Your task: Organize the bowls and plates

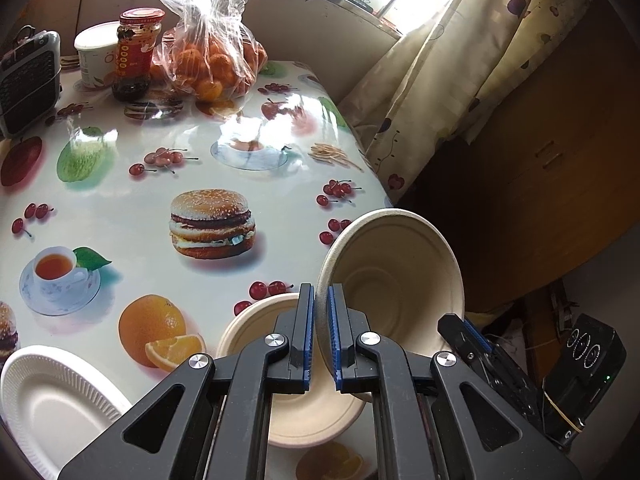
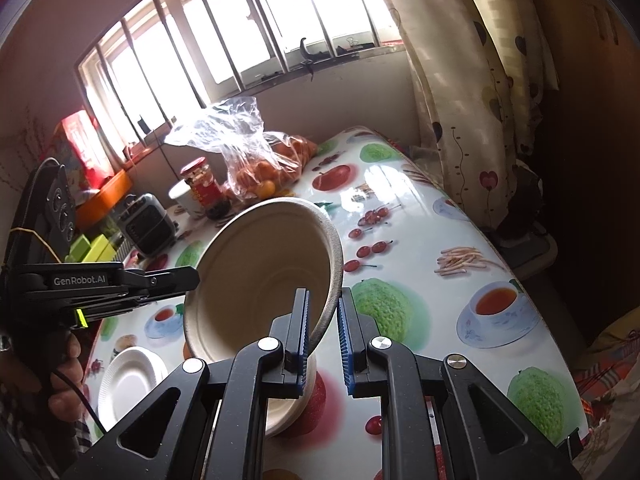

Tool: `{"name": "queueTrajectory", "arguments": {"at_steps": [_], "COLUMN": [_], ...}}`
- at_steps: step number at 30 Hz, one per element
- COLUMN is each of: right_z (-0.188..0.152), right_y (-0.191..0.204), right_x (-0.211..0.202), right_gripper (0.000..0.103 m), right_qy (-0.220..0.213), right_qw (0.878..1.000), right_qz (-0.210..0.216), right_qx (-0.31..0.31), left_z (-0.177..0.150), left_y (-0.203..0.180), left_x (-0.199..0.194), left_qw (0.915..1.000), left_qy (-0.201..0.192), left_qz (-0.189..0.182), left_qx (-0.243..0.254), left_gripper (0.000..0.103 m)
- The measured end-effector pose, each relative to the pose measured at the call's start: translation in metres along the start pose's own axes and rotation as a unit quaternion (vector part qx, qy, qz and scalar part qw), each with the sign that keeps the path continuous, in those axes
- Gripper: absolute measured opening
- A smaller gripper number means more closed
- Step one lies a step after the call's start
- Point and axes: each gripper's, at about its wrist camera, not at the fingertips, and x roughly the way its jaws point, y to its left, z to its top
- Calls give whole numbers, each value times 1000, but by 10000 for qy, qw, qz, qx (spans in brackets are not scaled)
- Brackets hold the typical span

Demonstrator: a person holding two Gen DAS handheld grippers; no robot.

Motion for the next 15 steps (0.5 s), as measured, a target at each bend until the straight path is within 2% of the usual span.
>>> {"name": "queueTrajectory", "arguments": {"at_steps": [15], "right_z": [-16], "right_y": [22], "right_x": [3], "right_gripper": [14], "right_qy": [143], "right_qw": [9997], "right_qz": [138], "right_qx": [-102], "left_z": [-19], "left_y": [20], "left_x": [-18], "left_qw": [9998], "left_qy": [-109], "left_qz": [165], "left_qx": [-82], "left_gripper": [7]}}
